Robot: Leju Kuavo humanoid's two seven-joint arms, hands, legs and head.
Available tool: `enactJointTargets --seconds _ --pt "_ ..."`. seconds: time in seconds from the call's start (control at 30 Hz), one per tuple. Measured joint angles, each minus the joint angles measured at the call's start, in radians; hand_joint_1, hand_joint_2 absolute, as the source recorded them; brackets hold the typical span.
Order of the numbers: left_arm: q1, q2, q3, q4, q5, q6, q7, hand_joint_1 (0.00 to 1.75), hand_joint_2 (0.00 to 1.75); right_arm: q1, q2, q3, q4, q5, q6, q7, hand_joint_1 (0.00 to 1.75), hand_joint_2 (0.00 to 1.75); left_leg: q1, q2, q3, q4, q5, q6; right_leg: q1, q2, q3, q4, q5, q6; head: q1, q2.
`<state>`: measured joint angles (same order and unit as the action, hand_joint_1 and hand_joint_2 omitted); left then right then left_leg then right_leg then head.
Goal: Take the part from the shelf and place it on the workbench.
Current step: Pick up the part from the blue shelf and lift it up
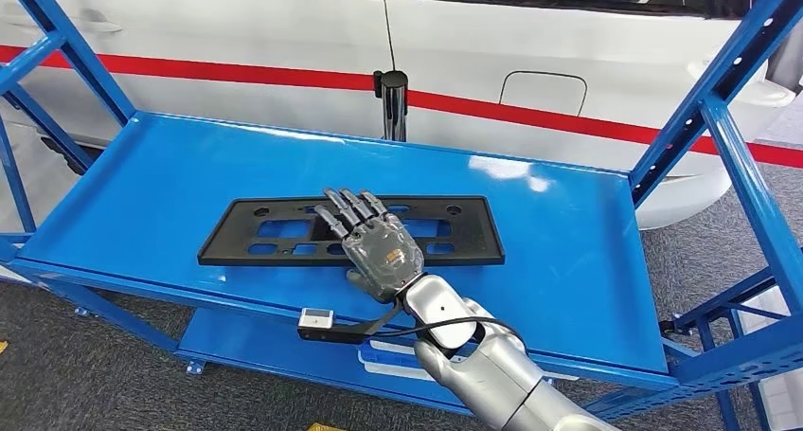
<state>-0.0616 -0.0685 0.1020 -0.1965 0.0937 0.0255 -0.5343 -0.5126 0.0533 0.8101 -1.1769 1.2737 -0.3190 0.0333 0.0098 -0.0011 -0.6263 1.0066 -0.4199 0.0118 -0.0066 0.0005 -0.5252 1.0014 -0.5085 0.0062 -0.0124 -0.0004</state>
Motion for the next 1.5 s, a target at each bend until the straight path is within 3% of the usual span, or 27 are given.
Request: enactJointTargets --seconds 0.07,0.1,0.17,0.23,0.27,0.33,0.4,0.43,0.53,0.67,0.7,0.8,0.83,1.1,1.23,1.5 --pt "0.0 -0.001 0.0 0.0 0.001 0.004 0.001 0.0 0.0 -0.005 0.004 0.009 0.005 -0.018 0.013 -0.008 0.0 1.75 0.002 -0.001 0.013 -0.012 0.011 0.011 0.002 -0.002 -0.008 0.025 -0.018 0.007 0.001 0.0" --pt "0.0 -0.001 0.0 0.0 0.002 0.006 0.001 0.0 0.0 -0.009 0.005 0.015 0.008 -0.028 0.021 -0.012 0.0 1.75 0.004 -0.001 0.019 -0.018 0.013 0.015 0.003 -0.003 -0.028 0.068 -0.038 0.006 0.001 0.0" --pt "-0.001 0.0 0.001 0.0 0.005 0.008 0.001 0.0 0.0 -0.015 0.004 0.029 0.016 -0.046 0.039 -0.017 0.0 1.75 0.002 -0.002 0.021 -0.019 0.01 0.023 0.001 -0.002 -0.101 0.202 -0.09 0.0 0.002 0.0" --pt "-0.001 0.0 0.003 0.0 0.008 0.011 0.001 0.0 0.0 -0.015 0.002 0.042 0.024 -0.06 0.055 -0.017 0.0 1.75 0.0 -0.005 0.022 -0.019 0.007 0.026 0.0 -0.002 -0.16 0.289 -0.11 0.004 0.002 0.0" --pt "0.0 0.0 0.004 0.0 0.008 0.013 0.001 0.0 0.0 -0.015 0.002 0.048 0.028 -0.065 0.061 -0.017 0.0 1.75 -0.001 -0.007 0.024 -0.019 0.005 0.025 0.0 -0.002 -0.162 0.276 -0.094 0.011 0.002 0.0" --pt "0.0 0.0 0.005 0.0 0.008 0.016 0.001 0.0 0.0 -0.018 0.002 0.057 0.033 -0.072 0.068 -0.017 0.0 1.75 -0.001 -0.012 0.029 -0.018 0.001 0.021 0.0 -0.002 -0.112 0.147 -0.028 0.024 0.003 0.0" --pt "-0.002 -0.001 0.005 0.0 0.008 0.017 0.001 0.0 0.0 -0.023 0.003 0.063 0.037 -0.076 0.07 -0.017 0.0 1.75 -0.006 -0.017 0.033 -0.015 -0.006 0.013 0.001 -0.002 -0.059 0.027 0.027 0.02 0.002 0.0" --pt "-0.002 -0.001 0.006 0.0 0.008 0.018 0.001 0.0 0.0 -0.027 0.004 0.066 0.039 -0.076 0.069 -0.016 0.0 1.75 -0.008 -0.018 0.033 -0.013 -0.01 0.015 -0.001 -0.001 -0.047 0.002 0.039 0.014 0.002 0.0" --pt "-0.003 0.0 0.007 0.0 0.008 0.02 0.0 0.0 0.0 -0.038 0.01 0.071 0.05 -0.062 0.06 -0.001 0.0 1.75 -0.008 -0.017 0.033 -0.009 -0.015 0.026 -0.004 0.0 -0.043 -0.005 0.048 0.006 0.001 0.0" --pt "-0.005 -0.001 0.008 0.0 0.008 0.027 -0.001 0.0 0.0 -0.057 0.015 0.075 0.086 -0.005 0.031 0.055 0.01 1.75 -0.006 -0.016 0.035 -0.013 -0.013 0.022 0.001 0.001 -0.043 -0.004 0.047 0.004 0.001 0.0" --pt "-0.005 -0.002 0.009 0.0 0.008 0.028 -0.001 0.0 0.0 -0.062 0.016 0.076 0.102 0.008 0.025 0.071 0.11 1.75 -0.005 -0.016 0.035 -0.013 -0.013 0.02 0.002 0.001 -0.043 -0.004 0.047 0.003 0.001 0.0" --pt "-0.005 -0.001 0.013 0.0 0.008 0.033 0.0 0.0 0.0 -0.077 0.023 0.074 0.155 0.04 0.007 0.111 0.85 1.75 -0.002 -0.016 0.035 -0.013 -0.014 0.009 0.005 0.001 -0.043 -0.003 0.045 0.001 0.001 0.0" --pt "-0.005 -0.002 0.014 0.0 0.008 0.035 0.001 0.0 0.0 -0.082 0.025 0.072 0.172 0.047 0.001 0.12 1.0 1.75 -0.001 -0.016 0.035 -0.013 -0.014 0.005 0.006 0.001 -0.043 -0.003 0.045 0.0 0.001 0.0" --pt "-0.005 -0.002 0.024 0.0 0.008 0.039 0.007 0.0 0.0 -0.115 0.043 0.061 0.269 0.067 -0.02 0.147 1.34 1.75 -0.004 -0.014 0.035 -0.013 -0.016 0.001 0.005 0.001 -0.043 -0.003 0.044 0.0 0.002 0.0" --pt "-0.005 -0.002 0.026 0.0 0.007 0.043 0.01 0.0 0.0 -0.121 0.054 0.061 0.303 0.073 -0.019 0.155 1.66 1.75 -0.007 -0.014 0.035 -0.013 -0.016 0.001 0.003 0.001 -0.043 -0.003 0.044 0.0 0.002 0.0" --pt "-0.002 -0.002 0.031 0.0 0.008 0.052 0.01 0.0 0.0 -0.124 0.07 0.046 0.328 0.051 -0.027 0.141 1.75 1.75 -0.007 -0.014 0.035 -0.013 -0.016 0.001 0.0 0.001 -0.043 -0.003 0.044 0.0 0.002 0.0"
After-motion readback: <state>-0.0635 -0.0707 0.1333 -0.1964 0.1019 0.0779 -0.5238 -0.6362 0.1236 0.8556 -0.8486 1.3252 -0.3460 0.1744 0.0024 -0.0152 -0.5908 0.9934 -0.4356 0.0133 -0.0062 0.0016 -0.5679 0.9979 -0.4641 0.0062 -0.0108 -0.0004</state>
